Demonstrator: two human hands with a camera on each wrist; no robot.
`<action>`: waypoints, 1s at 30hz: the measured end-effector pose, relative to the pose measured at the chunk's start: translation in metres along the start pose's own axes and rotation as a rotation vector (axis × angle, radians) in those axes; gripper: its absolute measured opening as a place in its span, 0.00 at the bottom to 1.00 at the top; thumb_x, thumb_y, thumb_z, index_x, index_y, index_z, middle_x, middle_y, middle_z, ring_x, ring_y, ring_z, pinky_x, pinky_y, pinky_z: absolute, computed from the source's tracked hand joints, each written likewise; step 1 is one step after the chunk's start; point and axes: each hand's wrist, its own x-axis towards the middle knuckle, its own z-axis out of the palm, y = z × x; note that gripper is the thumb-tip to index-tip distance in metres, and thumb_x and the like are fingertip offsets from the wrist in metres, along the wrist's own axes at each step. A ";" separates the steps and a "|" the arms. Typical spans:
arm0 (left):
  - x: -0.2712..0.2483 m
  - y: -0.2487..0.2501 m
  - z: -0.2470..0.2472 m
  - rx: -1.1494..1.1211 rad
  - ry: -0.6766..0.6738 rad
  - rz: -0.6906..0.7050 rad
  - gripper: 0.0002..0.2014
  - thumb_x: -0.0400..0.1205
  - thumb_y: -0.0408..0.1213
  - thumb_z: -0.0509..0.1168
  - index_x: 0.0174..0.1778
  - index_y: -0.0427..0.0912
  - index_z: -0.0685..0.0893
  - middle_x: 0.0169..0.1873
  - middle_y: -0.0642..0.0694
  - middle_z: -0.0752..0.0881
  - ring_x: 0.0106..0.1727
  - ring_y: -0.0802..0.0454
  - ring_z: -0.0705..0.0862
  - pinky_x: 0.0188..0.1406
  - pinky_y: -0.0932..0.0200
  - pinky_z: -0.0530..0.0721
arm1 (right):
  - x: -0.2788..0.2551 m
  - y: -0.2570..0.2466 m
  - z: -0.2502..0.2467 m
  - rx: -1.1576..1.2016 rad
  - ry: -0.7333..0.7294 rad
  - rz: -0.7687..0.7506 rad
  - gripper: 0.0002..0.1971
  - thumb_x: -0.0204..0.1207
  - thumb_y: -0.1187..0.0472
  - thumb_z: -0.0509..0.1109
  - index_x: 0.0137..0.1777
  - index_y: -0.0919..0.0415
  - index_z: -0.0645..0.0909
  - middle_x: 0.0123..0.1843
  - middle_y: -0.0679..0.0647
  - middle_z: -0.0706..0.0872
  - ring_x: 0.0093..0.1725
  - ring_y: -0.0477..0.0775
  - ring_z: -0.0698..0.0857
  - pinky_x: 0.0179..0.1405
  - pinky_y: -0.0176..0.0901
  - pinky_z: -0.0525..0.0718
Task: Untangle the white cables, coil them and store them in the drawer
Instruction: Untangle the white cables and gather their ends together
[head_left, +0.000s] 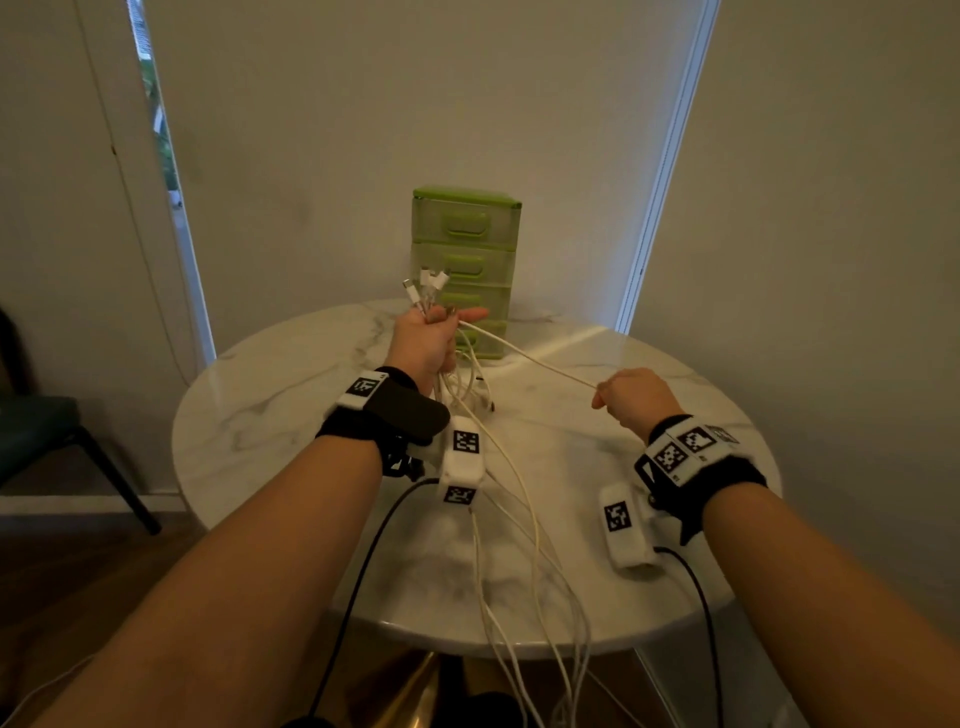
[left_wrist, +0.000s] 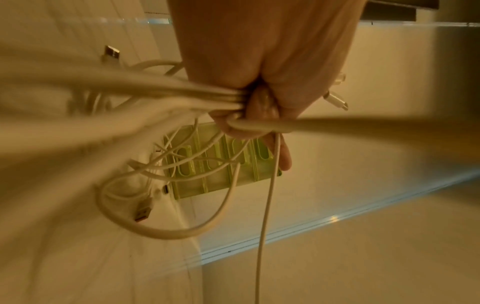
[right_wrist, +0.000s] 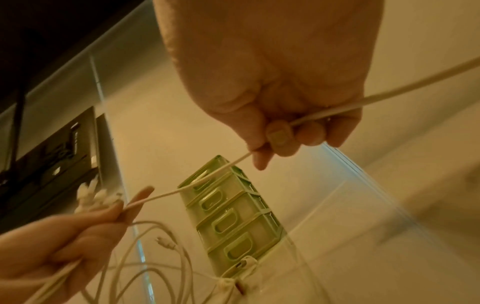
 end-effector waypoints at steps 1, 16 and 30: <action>0.001 -0.002 0.002 0.023 -0.008 0.005 0.18 0.86 0.25 0.52 0.31 0.46 0.63 0.45 0.42 0.89 0.12 0.62 0.59 0.10 0.70 0.59 | 0.000 -0.006 0.003 0.000 0.009 -0.010 0.12 0.78 0.66 0.65 0.58 0.68 0.84 0.63 0.63 0.84 0.60 0.61 0.82 0.62 0.47 0.79; -0.011 -0.011 -0.001 0.097 -0.060 0.037 0.07 0.82 0.36 0.65 0.39 0.39 0.78 0.17 0.48 0.81 0.12 0.62 0.63 0.10 0.71 0.58 | -0.002 -0.057 0.037 0.527 0.022 -0.424 0.12 0.81 0.69 0.57 0.40 0.59 0.79 0.29 0.51 0.78 0.29 0.46 0.73 0.34 0.35 0.73; 0.002 -0.010 0.006 -0.040 -0.010 -0.026 0.12 0.86 0.38 0.59 0.42 0.37 0.84 0.29 0.47 0.89 0.13 0.64 0.62 0.10 0.71 0.61 | -0.008 -0.058 0.027 0.609 -0.002 -0.473 0.09 0.80 0.69 0.62 0.39 0.63 0.80 0.30 0.46 0.75 0.31 0.39 0.72 0.27 0.18 0.70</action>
